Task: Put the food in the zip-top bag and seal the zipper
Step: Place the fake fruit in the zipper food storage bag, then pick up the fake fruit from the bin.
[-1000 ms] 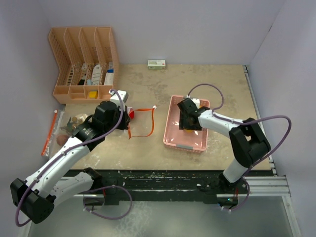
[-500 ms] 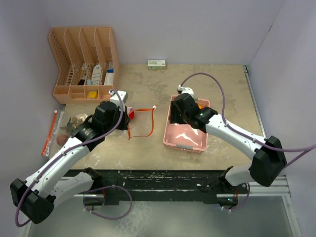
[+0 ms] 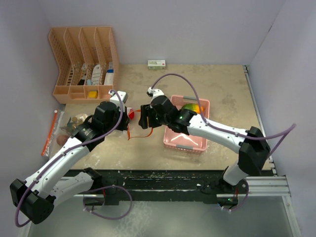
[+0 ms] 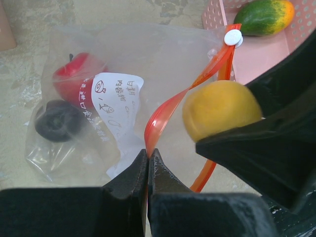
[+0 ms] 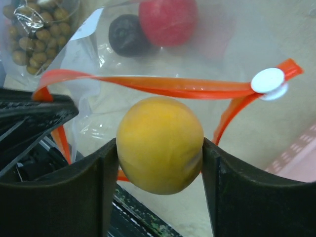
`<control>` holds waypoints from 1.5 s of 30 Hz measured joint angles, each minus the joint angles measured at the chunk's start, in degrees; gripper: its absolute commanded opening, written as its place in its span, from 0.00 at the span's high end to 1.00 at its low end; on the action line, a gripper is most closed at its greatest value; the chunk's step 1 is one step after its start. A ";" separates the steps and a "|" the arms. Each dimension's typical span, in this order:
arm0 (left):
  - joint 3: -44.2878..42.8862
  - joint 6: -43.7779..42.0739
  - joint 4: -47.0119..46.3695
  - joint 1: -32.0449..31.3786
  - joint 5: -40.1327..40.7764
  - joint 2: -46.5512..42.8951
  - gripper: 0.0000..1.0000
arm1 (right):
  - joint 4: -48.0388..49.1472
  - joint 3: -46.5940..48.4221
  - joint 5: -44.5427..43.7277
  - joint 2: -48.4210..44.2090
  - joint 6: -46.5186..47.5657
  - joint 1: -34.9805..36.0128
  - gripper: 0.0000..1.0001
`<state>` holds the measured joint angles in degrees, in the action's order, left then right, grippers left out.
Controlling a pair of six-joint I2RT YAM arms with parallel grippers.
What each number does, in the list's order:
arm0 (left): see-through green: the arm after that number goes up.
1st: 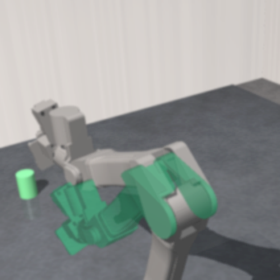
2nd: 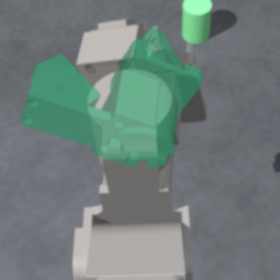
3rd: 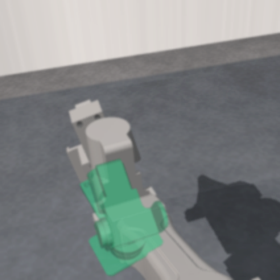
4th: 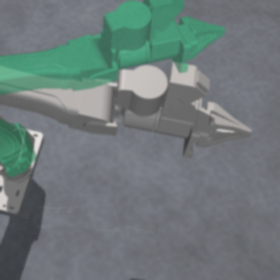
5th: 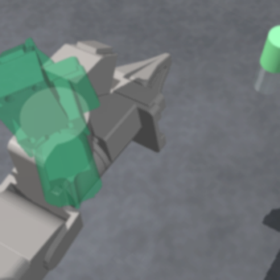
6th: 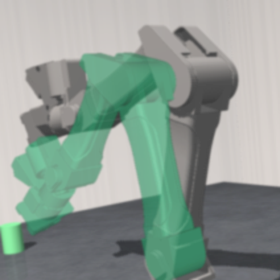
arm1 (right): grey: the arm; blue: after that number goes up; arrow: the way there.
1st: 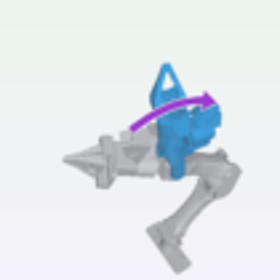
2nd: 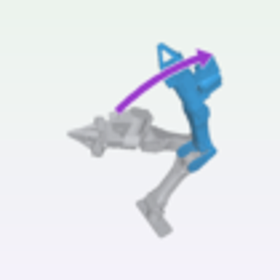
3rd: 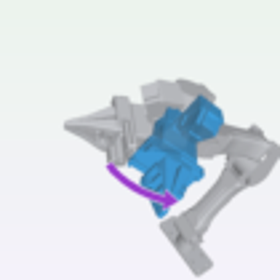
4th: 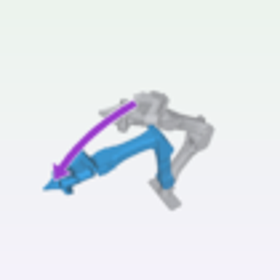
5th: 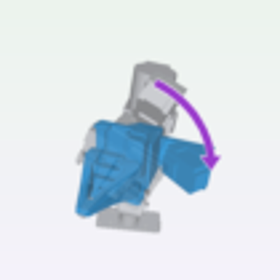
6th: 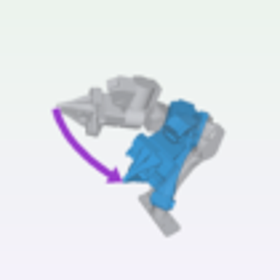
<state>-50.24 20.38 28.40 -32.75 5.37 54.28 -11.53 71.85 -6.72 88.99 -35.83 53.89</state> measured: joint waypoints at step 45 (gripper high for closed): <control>0.00 -2.21 -0.44 0.00 -0.79 1.01 1.00 | -7.89 -2.38 -16.15 14.25 -24.65 -27.69 0.00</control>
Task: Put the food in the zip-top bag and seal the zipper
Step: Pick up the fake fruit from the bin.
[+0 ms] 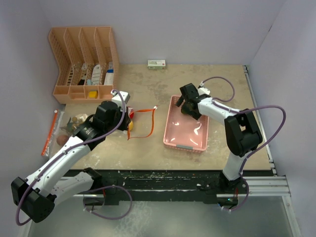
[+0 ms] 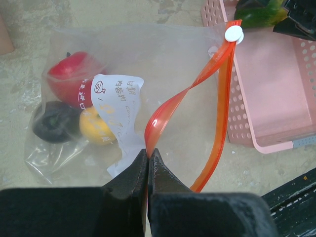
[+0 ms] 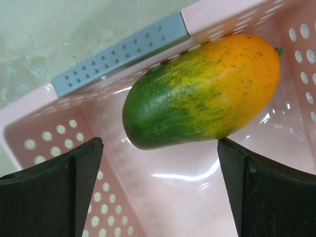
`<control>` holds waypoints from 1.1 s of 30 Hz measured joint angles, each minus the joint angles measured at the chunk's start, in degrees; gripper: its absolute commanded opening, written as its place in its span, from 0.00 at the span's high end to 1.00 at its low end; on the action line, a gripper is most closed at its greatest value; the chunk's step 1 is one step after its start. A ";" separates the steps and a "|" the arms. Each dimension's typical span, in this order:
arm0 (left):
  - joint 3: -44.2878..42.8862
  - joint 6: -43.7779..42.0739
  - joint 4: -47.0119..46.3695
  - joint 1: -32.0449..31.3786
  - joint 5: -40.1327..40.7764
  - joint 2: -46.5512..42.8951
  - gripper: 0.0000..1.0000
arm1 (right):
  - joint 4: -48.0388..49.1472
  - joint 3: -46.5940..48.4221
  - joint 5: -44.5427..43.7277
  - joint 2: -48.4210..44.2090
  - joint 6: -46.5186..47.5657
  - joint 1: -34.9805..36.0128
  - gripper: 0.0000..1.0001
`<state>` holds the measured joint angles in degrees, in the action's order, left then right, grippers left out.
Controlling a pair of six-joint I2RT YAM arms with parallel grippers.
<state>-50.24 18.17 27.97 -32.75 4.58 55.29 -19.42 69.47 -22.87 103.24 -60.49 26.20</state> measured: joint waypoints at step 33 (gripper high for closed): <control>0.00 -1.90 -0.07 0.00 -1.20 0.52 1.00 | 3.04 -9.68 -8.90 -9.38 -1.11 -1.25 0.92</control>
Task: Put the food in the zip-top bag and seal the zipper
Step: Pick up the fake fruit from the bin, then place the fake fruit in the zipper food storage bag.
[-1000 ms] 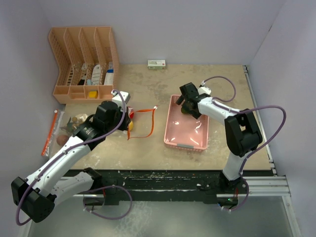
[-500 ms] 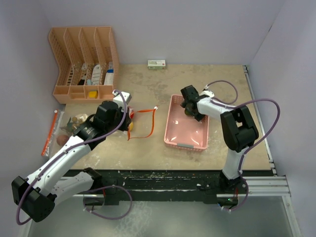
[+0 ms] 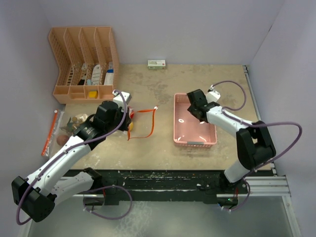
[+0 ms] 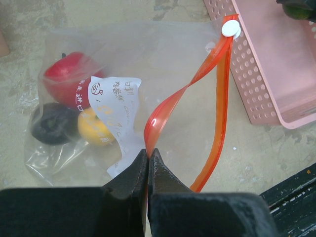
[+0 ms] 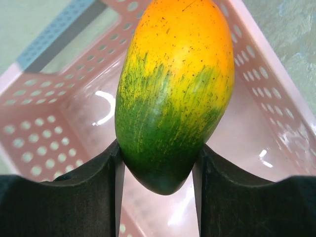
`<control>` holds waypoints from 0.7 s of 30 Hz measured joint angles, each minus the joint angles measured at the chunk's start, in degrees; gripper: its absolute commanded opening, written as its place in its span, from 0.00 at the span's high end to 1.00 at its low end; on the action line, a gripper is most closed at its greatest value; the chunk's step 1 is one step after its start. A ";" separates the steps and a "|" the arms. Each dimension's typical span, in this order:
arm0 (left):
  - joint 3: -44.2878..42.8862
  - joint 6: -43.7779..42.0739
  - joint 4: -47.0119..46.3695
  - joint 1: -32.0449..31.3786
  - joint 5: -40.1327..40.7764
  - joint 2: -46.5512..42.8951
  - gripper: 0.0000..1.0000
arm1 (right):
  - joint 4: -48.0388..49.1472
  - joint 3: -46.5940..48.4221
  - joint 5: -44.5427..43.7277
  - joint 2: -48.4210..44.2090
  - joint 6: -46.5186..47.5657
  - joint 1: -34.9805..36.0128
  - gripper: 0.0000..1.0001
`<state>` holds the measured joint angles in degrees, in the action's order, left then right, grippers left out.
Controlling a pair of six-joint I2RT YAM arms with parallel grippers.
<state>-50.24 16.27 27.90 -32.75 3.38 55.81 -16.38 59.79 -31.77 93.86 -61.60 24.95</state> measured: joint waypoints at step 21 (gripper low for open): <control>-0.15 0.13 -0.81 0.00 -0.22 1.77 1.00 | 19.50 -6.23 25.29 -23.19 18.29 33.46 0.95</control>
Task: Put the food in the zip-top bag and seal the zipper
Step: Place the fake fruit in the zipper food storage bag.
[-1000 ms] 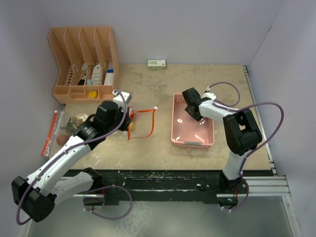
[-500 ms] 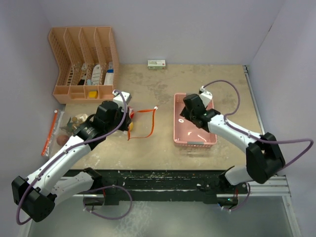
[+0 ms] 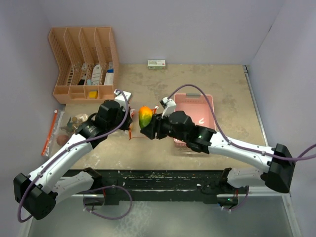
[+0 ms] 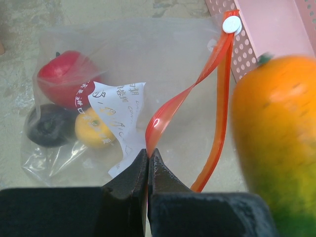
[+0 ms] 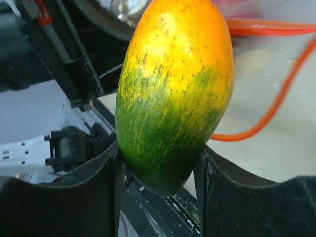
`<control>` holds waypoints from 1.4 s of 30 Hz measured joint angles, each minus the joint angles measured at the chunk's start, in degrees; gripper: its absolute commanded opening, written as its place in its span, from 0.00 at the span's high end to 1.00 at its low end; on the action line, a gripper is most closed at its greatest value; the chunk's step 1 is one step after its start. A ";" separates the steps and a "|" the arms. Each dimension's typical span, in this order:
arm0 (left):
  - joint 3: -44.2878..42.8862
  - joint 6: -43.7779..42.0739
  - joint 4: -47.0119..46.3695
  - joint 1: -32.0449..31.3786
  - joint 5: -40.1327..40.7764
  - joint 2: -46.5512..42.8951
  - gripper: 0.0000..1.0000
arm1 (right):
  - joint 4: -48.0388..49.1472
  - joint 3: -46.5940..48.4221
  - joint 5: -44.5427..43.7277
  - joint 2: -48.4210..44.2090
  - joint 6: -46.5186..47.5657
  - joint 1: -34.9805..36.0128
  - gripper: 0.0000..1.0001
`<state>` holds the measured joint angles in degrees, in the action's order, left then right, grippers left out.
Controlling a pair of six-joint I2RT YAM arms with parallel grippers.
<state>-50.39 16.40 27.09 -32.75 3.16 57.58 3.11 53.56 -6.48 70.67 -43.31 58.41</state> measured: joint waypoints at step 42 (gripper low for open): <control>-2.43 1.20 2.38 0.33 0.02 -3.43 1.00 | -16.41 10.19 -15.52 5.25 -1.33 1.16 0.11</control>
<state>-52.82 17.61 29.47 -32.42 3.18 54.15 -13.30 63.75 -22.00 75.92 -44.64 59.57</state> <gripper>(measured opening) 0.007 0.931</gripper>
